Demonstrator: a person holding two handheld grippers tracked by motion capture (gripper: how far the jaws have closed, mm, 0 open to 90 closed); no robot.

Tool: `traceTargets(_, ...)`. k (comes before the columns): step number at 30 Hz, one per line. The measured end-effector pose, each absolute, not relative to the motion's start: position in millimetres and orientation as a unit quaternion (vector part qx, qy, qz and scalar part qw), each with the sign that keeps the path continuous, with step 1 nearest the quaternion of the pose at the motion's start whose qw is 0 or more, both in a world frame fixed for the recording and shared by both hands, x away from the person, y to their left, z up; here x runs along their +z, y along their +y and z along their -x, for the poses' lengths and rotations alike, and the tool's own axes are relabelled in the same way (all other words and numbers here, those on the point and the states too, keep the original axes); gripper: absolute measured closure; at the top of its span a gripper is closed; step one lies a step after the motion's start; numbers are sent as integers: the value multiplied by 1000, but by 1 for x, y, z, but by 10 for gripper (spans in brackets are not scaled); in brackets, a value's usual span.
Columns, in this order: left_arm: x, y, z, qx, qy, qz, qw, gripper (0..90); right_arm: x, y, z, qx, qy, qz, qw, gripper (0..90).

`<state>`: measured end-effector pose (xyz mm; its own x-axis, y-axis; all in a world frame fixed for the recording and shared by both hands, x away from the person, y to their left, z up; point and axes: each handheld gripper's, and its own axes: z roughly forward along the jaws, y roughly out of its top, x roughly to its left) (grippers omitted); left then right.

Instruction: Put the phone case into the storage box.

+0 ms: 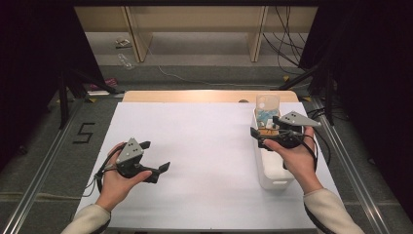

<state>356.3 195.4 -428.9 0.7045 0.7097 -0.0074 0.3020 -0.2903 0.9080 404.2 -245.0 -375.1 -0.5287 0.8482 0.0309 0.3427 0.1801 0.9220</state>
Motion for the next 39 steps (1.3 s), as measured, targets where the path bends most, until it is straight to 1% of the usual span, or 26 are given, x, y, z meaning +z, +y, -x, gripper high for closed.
traceTargets(11, -429, 195, -356, 202, 328, -775, 500, 1, -379, -249, -392, 504, 729, -398, 236, 113)
traceTargets(39, -427, 193, -352, 202, 321, -779, 499, 1, -395, -263, -362, 514, 732, -383, 232, 121)
